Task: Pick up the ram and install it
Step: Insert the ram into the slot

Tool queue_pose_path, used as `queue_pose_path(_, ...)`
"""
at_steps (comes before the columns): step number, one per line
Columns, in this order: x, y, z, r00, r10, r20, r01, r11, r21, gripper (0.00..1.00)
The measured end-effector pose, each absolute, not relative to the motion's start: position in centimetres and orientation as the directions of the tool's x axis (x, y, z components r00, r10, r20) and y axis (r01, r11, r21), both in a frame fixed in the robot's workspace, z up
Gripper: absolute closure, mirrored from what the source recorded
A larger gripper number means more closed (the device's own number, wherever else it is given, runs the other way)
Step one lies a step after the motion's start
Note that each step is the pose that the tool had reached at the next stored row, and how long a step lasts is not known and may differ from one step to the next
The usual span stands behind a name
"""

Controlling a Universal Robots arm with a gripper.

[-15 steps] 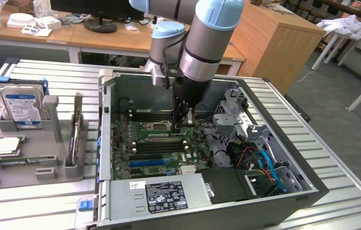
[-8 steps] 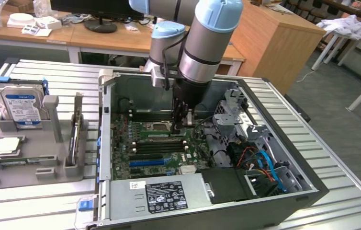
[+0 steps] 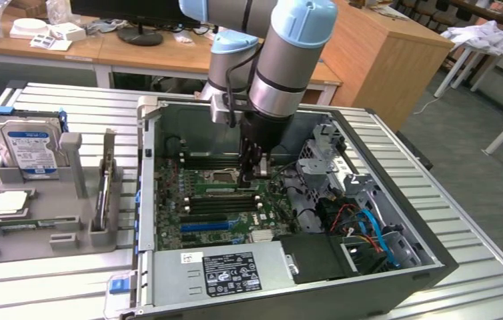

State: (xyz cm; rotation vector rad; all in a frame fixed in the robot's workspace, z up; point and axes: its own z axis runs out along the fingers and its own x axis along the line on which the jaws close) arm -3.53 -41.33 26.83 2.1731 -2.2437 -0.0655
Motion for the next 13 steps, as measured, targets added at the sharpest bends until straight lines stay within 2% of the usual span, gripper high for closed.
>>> queue_pose_path(13, -3.53, -41.33, 26.26, -0.032, -0.999, -0.017, -0.999, 0.032, 0.042, 0.88)
